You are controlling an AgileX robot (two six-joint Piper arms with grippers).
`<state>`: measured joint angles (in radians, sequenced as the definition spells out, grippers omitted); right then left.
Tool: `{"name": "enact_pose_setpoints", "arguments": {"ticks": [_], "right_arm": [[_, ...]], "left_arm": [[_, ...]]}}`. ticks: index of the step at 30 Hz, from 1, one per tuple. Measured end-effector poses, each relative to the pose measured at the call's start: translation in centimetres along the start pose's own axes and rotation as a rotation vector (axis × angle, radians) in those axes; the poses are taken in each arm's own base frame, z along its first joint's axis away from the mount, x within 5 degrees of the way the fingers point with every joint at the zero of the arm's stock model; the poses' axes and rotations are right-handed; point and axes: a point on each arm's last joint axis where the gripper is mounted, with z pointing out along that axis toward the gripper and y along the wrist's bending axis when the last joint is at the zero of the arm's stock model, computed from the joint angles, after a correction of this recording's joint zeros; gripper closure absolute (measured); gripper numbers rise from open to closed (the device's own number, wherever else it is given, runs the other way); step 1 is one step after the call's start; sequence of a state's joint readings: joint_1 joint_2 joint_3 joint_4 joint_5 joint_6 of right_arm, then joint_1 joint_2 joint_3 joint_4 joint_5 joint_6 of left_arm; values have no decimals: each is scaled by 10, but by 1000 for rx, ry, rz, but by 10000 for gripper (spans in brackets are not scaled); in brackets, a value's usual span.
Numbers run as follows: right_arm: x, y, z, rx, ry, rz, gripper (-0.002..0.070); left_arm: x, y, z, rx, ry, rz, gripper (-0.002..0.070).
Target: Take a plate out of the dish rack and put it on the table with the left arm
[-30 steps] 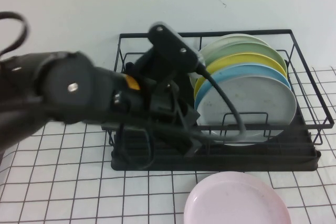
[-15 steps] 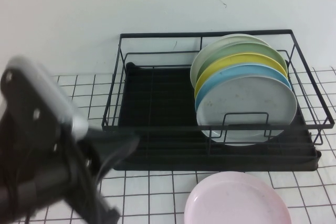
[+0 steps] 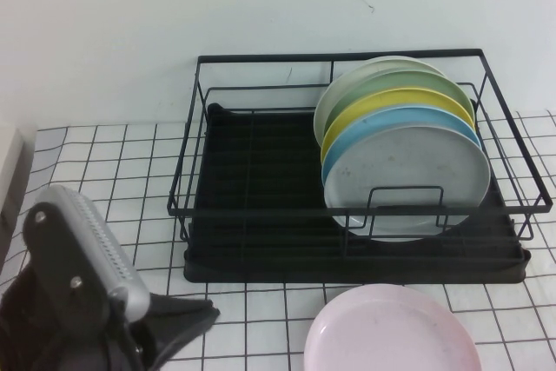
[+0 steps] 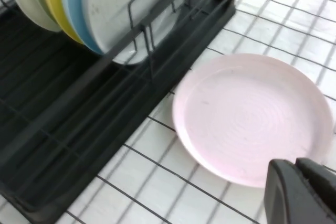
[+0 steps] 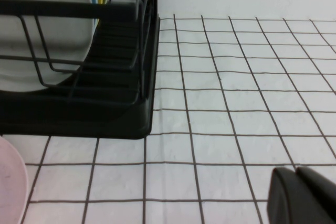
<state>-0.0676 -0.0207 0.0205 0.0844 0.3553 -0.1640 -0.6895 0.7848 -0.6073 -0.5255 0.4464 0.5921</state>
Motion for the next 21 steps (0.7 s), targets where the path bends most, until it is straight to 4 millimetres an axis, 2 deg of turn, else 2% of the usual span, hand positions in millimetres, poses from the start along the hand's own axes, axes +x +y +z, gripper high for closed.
{"name": "enact_pose_setpoints", "arguments": {"ticks": [5, 12, 17, 21], "right_arm": [[0, 0, 0, 0, 0, 0, 678], [0, 0, 0, 0, 0, 0, 678], [0, 0, 0, 0, 0, 0, 678], [0, 0, 0, 0, 0, 0, 678]], "left_arm": [[23, 7, -4, -134, -142, -20, 677], [81, 20, -37, -402, -461, -202, 677], [120, 23, -48, -619, -482, -187, 677], [134, 21, -58, -770, -477, -233, 677]]}}
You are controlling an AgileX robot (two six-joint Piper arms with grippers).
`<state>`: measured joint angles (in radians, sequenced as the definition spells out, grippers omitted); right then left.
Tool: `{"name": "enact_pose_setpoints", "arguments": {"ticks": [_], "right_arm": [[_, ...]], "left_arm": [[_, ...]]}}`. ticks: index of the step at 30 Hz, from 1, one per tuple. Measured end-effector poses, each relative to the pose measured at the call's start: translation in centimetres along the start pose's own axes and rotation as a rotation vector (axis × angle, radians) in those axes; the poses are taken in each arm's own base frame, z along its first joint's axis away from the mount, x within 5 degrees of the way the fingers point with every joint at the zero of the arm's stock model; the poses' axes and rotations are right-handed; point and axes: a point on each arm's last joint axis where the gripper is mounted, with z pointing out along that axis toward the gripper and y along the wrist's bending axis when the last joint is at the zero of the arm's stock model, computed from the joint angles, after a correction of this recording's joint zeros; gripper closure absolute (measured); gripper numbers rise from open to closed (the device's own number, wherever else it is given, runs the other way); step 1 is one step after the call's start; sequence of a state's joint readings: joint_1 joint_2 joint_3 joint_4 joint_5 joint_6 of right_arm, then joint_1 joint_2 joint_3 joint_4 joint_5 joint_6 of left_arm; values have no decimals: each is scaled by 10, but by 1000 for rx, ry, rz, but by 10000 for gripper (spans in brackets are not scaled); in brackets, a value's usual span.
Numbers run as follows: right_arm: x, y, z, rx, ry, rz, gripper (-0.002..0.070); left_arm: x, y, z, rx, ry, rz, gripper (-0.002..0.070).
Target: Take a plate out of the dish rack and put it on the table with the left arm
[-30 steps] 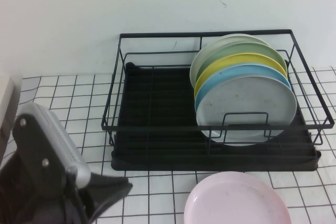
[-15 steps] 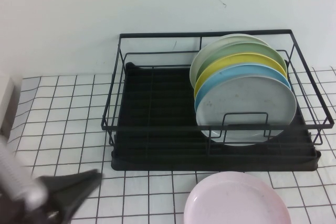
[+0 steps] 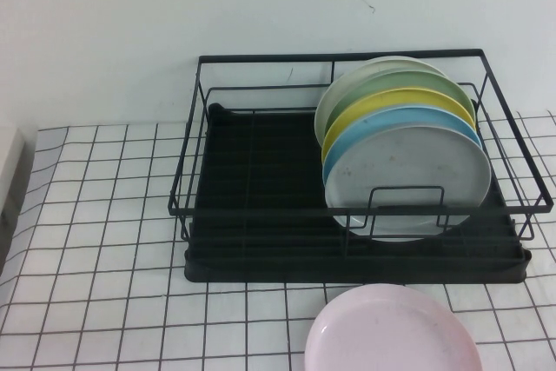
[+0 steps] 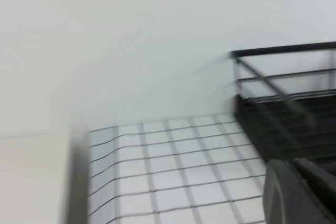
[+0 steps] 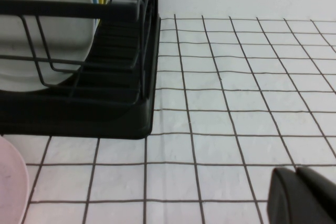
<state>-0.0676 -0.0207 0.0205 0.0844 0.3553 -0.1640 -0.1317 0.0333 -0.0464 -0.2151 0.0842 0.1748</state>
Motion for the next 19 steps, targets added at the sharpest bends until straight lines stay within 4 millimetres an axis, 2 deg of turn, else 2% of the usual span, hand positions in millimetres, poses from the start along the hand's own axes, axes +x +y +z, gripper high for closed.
{"name": "enact_pose_setpoints", "arguments": {"ticks": [4, 8, 19], "right_arm": [[0, 0, 0, 0, 0, 0, 678], [0, 0, 0, 0, 0, 0, 678], [0, 0, 0, 0, 0, 0, 678]], "left_arm": [[14, 5, -3, -86, 73, 19, 677], [31, 6, -2, -97, 142, 16, 677], [40, 6, -3, -93, 245, 29, 677]]}}
